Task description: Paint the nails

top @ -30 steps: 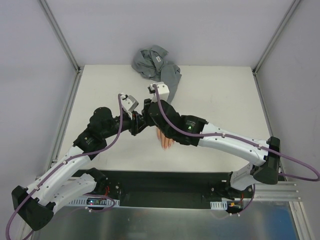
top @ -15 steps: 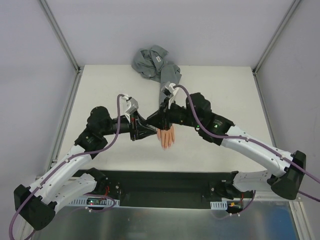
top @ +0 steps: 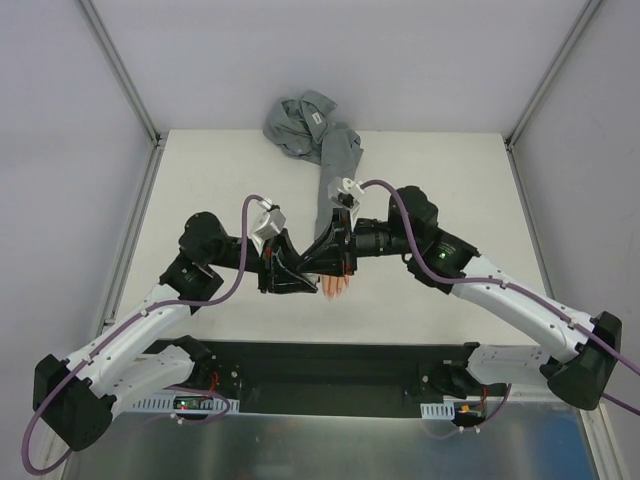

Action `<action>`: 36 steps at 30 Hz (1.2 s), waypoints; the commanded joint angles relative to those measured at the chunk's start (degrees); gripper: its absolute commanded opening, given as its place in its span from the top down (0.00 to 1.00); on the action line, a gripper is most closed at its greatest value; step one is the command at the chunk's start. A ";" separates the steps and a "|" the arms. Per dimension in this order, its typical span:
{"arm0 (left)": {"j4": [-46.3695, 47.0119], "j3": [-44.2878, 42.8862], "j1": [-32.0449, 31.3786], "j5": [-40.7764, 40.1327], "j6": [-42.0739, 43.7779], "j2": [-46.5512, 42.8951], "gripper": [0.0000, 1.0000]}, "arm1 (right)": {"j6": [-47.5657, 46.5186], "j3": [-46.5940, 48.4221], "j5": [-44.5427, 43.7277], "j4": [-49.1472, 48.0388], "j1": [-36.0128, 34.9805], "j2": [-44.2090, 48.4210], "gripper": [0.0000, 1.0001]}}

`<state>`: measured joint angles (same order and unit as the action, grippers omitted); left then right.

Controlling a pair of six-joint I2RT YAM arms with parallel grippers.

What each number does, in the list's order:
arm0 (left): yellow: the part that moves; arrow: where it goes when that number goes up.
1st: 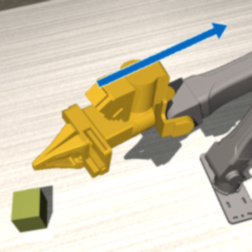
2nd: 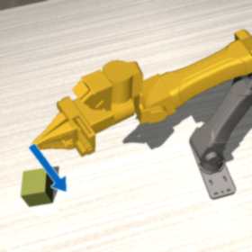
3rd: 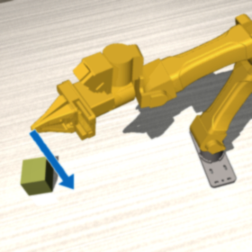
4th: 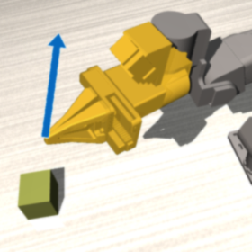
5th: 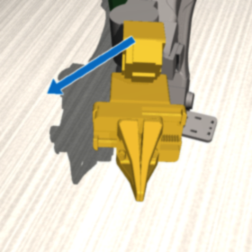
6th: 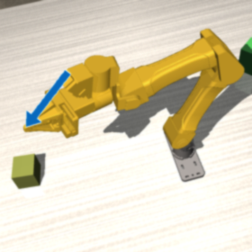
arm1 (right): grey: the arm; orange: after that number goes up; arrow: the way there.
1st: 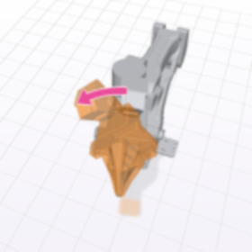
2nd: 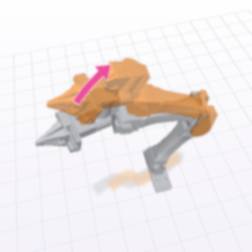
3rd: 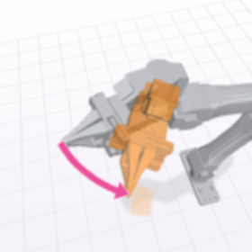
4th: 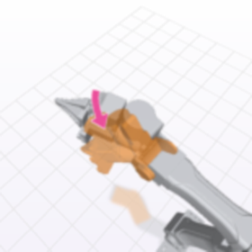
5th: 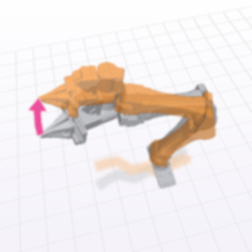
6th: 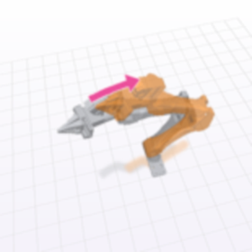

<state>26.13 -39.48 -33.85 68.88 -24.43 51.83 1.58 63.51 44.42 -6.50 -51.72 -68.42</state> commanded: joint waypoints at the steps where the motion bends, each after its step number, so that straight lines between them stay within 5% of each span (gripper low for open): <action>1: -5.47 -3.05 -0.70 -5.14 9.39 -2.35 1.00 | -0.88 0.74 -13.17 4.56 -1.44 3.55 0.74; 8: -12.50 -3.58 -0.70 -19.80 14.84 -3.84 1.00 | -1.15 7.24 -38.16 14.93 -9.44 3.38 0.19; 13: -13.83 -3.06 -0.70 -26.42 16.07 -5.69 1.00 | 3.06 12.16 -57.04 20.64 -13.93 1.19 0.17; 19: -14.09 -2.26 -0.70 -31.87 16.60 -7.71 1.00 | 10.01 18.14 -66.74 25.49 -15.42 -3.91 0.30; 32: -14.62 -2.61 -0.70 -28.39 17.48 -8.24 1.00 | 7.75 20.96 -61.57 25.23 -16.22 -8.49 0.58; 34: -14.62 -3.05 -0.70 -23.64 17.66 -7.98 1.00 | 4.06 19.82 -55.88 24.61 -15.95 -7.70 0.72; 35: -14.53 -3.75 -0.70 -20.75 17.48 -7.45 1.00 | -1.27 18.94 -52.46 23.04 -15.52 -6.21 0.99; 36: -14.27 -4.02 -0.70 -14.45 17.13 -7.10 1.00 | -4.97 17.20 -42.33 21.29 -14.64 -5.24 0.99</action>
<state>9.08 -40.49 -34.15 40.14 -8.03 44.77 8.10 83.35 -15.33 19.16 -67.68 -78.13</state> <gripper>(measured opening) 0.239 0.193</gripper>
